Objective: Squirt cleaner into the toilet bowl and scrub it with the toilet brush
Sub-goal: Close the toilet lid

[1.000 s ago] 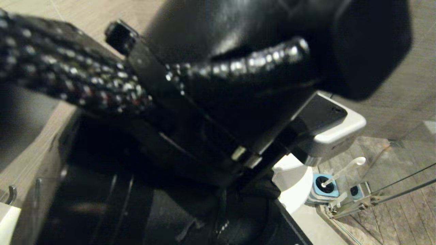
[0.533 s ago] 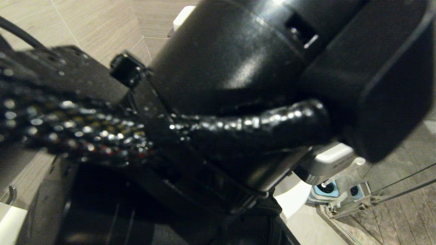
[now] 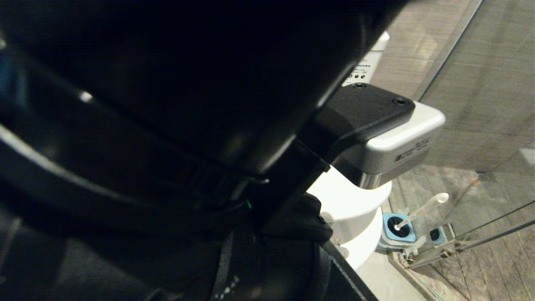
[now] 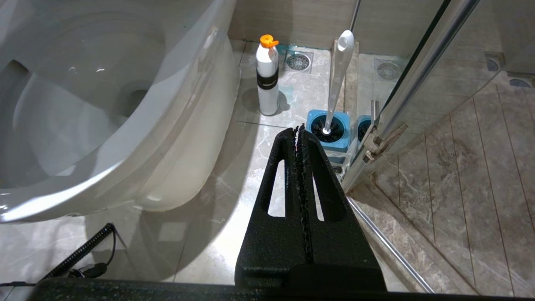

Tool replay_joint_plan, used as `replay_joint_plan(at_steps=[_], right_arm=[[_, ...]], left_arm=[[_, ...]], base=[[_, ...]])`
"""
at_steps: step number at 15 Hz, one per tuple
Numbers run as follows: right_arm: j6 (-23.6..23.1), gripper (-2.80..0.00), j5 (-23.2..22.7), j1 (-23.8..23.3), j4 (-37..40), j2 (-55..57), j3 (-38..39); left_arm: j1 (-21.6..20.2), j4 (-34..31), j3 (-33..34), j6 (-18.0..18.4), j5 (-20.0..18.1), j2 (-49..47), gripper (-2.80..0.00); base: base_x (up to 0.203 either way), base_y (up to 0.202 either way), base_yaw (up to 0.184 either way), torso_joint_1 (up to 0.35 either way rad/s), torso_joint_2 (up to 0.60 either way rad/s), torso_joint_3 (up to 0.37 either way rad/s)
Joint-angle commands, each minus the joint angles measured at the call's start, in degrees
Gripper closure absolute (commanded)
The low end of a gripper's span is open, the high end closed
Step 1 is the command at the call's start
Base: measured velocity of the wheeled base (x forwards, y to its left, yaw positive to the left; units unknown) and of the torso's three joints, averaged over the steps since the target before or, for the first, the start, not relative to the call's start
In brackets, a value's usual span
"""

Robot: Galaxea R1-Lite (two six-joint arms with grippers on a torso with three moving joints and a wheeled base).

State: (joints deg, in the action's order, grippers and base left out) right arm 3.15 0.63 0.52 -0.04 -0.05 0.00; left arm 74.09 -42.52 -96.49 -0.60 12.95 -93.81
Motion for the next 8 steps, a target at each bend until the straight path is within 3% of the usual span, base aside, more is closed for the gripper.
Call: replay_joint_plan(at_steps=[1,8], right_arm=[[0.0,0.00,0.0,0.1,0.0,0.0,0.0],[0.0,0.00,0.1,0.0,0.0,0.0,0.0]], left_arm=[[0.0,-0.2,-0.5,-0.1,0.2,0.6,0.00],[-0.4,-0.3,-2.7,-1.1,1.6,1.0,0.00]], base=[[0.000,0.000,0.000,0.000,0.00,0.000],[0.000,0.000,0.000,0.000,0.00,0.000]])
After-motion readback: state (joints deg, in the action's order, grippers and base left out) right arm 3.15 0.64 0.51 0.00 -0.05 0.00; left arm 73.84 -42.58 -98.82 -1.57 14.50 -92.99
